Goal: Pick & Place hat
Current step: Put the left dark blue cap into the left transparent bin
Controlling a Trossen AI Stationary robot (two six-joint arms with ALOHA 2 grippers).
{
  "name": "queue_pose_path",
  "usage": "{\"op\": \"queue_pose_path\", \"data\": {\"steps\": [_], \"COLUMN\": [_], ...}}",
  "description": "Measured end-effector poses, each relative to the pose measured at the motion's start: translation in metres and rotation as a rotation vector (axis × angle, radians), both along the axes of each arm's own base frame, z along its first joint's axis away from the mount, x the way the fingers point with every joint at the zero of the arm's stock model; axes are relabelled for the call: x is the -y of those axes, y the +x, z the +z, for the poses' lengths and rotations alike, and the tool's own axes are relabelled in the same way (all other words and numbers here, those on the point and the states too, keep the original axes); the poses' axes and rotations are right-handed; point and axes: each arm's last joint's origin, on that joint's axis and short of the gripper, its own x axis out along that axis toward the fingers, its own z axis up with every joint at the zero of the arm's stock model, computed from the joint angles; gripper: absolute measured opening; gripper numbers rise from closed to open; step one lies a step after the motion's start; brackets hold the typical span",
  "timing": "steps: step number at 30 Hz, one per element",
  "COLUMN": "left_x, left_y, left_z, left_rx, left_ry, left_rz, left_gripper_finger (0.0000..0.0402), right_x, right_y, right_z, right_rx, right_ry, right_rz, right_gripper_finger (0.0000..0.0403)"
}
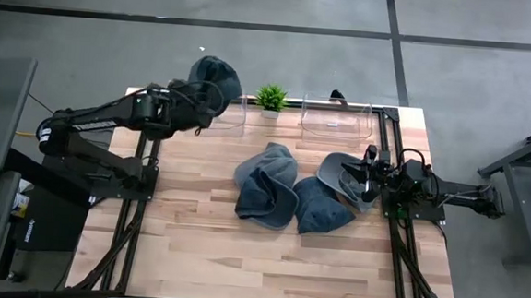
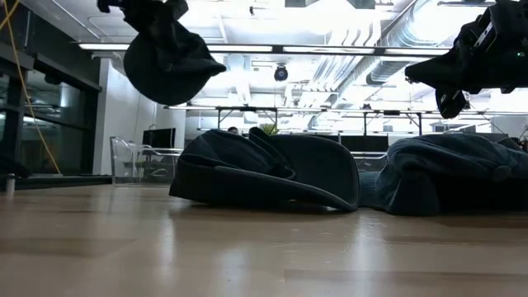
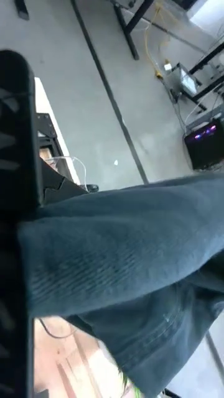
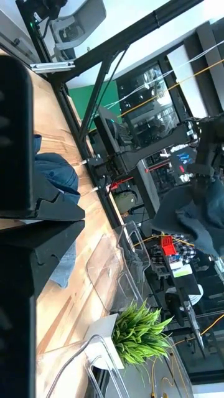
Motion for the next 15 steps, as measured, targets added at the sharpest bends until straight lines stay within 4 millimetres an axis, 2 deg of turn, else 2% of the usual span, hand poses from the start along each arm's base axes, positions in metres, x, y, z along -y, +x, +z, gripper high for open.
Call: {"op": "queue_pose_path", "data": {"steps": [4, 7, 15], "left_x": [-0.013, -0.018, -0.02], "left_y": [-0.003, -0.01, -0.021], "left_z": [0.0, -0.008, -0.067], "left_rx": [0.057, 0.154, 0.566], "left_ry": [0.013, 0.038, 0.112], "left_rz": [0.051, 0.085, 0.241], "left_gripper_finger": [0.0, 0.0, 0.0], "right_x": [0.0, 0.0, 0.0], "right_y": [0.0, 0.0, 0.0], "right_z": [0.0, 0.0, 0.0], "right_rx": [0.0, 0.0, 0.0], "right_ry": [0.0, 0.0, 0.0], "right_rz": [0.0, 0.0, 0.001], "right_gripper_finger": [0.0001, 0.0001, 0.0001]}}
